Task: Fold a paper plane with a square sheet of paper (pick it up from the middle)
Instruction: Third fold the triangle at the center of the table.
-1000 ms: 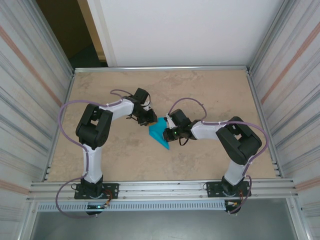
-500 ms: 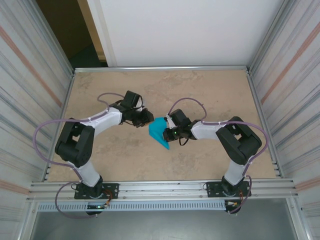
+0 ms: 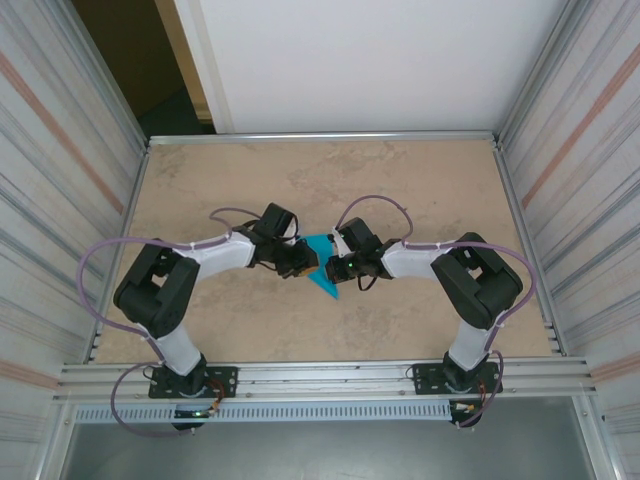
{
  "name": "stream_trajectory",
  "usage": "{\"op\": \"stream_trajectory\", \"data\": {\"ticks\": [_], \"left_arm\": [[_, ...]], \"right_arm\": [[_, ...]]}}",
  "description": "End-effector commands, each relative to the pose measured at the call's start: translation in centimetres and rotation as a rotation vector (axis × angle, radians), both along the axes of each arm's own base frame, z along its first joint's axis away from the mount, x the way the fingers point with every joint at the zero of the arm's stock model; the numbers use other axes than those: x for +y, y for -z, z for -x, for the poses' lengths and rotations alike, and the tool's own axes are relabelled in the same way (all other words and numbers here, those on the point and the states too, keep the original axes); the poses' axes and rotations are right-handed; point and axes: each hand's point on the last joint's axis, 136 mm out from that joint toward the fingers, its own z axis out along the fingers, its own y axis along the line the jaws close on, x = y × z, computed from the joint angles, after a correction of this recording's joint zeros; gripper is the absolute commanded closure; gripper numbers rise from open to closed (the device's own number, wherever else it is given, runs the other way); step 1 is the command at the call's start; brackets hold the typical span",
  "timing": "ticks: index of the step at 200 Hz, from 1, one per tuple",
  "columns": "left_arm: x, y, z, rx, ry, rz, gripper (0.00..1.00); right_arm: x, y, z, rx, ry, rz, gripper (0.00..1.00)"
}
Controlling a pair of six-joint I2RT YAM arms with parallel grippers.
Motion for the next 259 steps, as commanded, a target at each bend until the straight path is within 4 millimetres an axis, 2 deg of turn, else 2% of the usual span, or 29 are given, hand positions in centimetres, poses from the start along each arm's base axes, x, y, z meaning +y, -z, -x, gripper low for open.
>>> {"op": "stream_trajectory", "data": {"ticks": [1,78,148,259], "left_arm": [[-0.6,0.0,-0.6,-0.007,-0.013,-0.003,0.84],[-1.2,1.1,-1.2,0.017,-0.010,-0.050,0.87],[0.2,2.7,-0.1,0.055,-0.024,-0.108,0.87],[1.1,3.9,0.3,0.067,-0.046,-0.150,0.87]], "right_arm": [[-0.5,1.0,0.1,0.048,0.021,0.029,1.00],[-0.5,1.0,0.1,0.050,0.023,0.029,1.00],[-0.5,1.2,0.3,0.057,0.023,0.031,1.00],[-0.6,1.3,0.3,0.060,0.027,0.030,1.00]]}}
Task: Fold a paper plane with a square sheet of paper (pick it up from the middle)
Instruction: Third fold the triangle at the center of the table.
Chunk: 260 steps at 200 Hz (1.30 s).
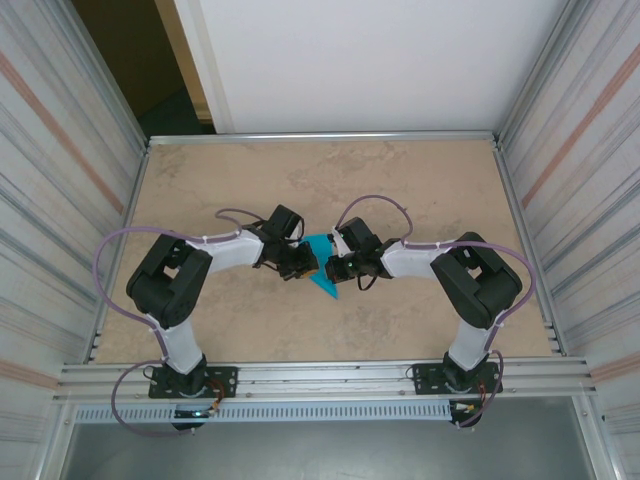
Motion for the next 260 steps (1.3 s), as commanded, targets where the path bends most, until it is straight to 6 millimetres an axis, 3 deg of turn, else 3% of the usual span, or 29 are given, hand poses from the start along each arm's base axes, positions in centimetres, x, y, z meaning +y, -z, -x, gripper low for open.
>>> {"op": "stream_trajectory", "data": {"ticks": [1,216,260], "left_arm": [[0.8,1.3,0.9,0.034,-0.012,-0.048,0.87],[1.9,3.4,1.7,0.097,-0.027,-0.120,0.87],[3.0,4.5,2.4,0.121,-0.033,-0.175,0.88]], "right_arm": [[-0.6,1.2,0.3,0.055,0.027,0.030,1.00],[-0.3,0.9,0.3,0.059,0.023,0.019,1.00],[-0.1,-0.7,-0.4,0.033,0.042,0.004,0.90]]}}
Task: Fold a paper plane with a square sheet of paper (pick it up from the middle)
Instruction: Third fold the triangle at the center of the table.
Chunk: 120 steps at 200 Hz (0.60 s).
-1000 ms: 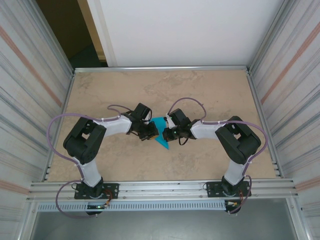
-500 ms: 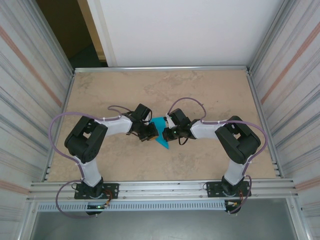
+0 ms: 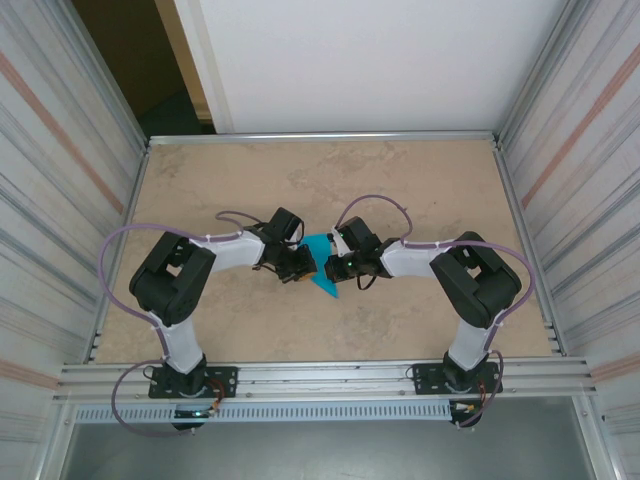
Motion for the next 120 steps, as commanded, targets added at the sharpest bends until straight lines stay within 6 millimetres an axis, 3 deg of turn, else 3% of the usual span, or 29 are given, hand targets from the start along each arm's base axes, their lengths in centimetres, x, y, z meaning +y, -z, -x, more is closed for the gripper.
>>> {"op": "stream_trajectory", "data": {"ticks": [1,37,69,95,120], "left_arm": [[2.4,3.2,2.1,0.101,-0.020,-0.137,0.88],[3.1,4.1,2.6,0.115,-0.022,-0.170,0.89],[3.4,4.7,2.9,0.126,-0.022,-0.181,0.89],[3.4,4.8,3.0,0.128,-0.025,-0.179,0.90],[3.5,4.8,3.0,0.124,-0.029,-0.178,0.90]], "right_arm": [[-0.2,-0.6,-0.3,0.022,0.032,0.008,0.90],[-0.9,-2.7,-1.1,0.001,0.099,0.004,0.74],[-3.2,-4.5,-1.8,0.004,0.210,-0.031,0.62],[-4.8,-4.9,-1.6,0.026,0.264,-0.052,0.64],[-3.8,-5.1,-0.1,0.028,0.190,-0.091,0.73]]}}
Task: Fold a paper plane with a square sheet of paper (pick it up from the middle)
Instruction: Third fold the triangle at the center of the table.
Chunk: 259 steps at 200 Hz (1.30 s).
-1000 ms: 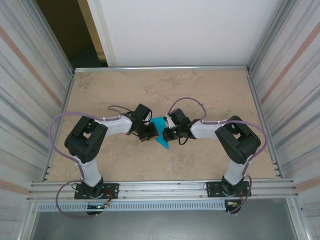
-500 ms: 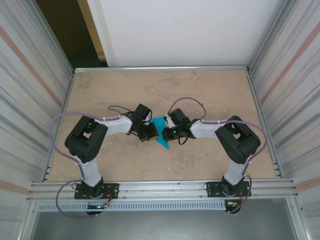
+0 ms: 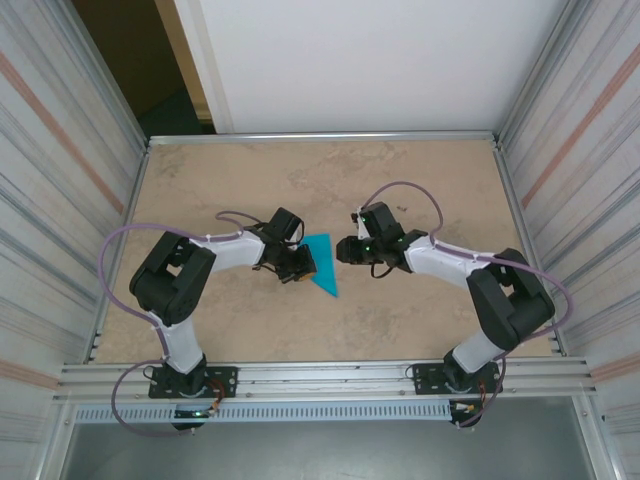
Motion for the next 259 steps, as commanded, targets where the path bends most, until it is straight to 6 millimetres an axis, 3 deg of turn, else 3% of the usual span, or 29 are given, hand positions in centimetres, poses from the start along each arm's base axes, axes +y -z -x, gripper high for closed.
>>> {"op": "stream_trajectory", "data": {"ticks": [1,38,66,88,146,259], "left_arm": [[3.3,4.6,3.0,0.123,-0.028,-0.170,0.90],[3.3,4.5,2.9,0.118,-0.030,-0.166,0.90],[3.2,4.7,2.9,0.118,-0.026,-0.164,0.90],[3.2,4.7,3.0,0.120,-0.023,-0.162,0.90],[3.0,4.6,2.9,0.114,-0.013,-0.153,0.90],[3.1,4.7,3.1,0.121,-0.010,-0.160,0.90]], "right_arm": [[0.6,0.5,2.2,0.045,-0.044,-0.025,0.73],[4.3,1.1,5.2,0.088,-0.212,-0.049,0.86],[5.9,2.0,6.0,0.123,-0.254,-0.078,0.93],[6.1,2.9,5.9,0.152,-0.256,-0.074,0.97],[7.0,3.2,5.6,0.169,-0.285,-0.080,0.98],[6.0,6.0,5.7,0.227,-0.273,-0.027,0.98]]}}
